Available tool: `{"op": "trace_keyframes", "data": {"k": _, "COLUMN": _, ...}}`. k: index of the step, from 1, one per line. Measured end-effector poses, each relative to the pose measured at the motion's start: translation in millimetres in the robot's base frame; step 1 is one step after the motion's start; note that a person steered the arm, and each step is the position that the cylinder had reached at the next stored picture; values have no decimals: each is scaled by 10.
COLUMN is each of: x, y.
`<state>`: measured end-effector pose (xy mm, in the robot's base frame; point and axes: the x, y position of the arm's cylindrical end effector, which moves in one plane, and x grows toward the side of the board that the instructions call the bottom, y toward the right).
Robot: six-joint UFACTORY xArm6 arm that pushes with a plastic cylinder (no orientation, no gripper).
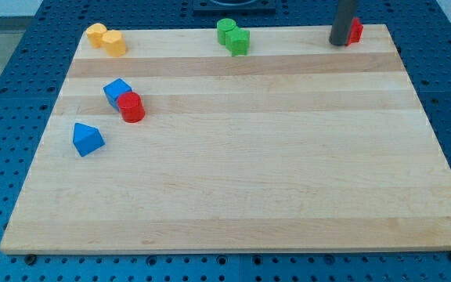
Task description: Move the red circle to the bottom left of the red star
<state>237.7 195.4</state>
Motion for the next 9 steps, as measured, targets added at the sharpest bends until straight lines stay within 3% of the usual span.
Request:
{"op": "trace_keyframes", "data": {"k": 1, "x": 367, "y": -221}}
{"op": "trace_keyframes", "data": {"k": 2, "x": 1143, "y": -639}}
{"op": "trace_keyframes", "data": {"k": 4, "x": 2199, "y": -2259}}
{"op": "trace_keyframes", "data": {"k": 6, "x": 2472, "y": -3009}}
{"op": "trace_keyframes", "data": {"k": 9, "x": 1989, "y": -3460}}
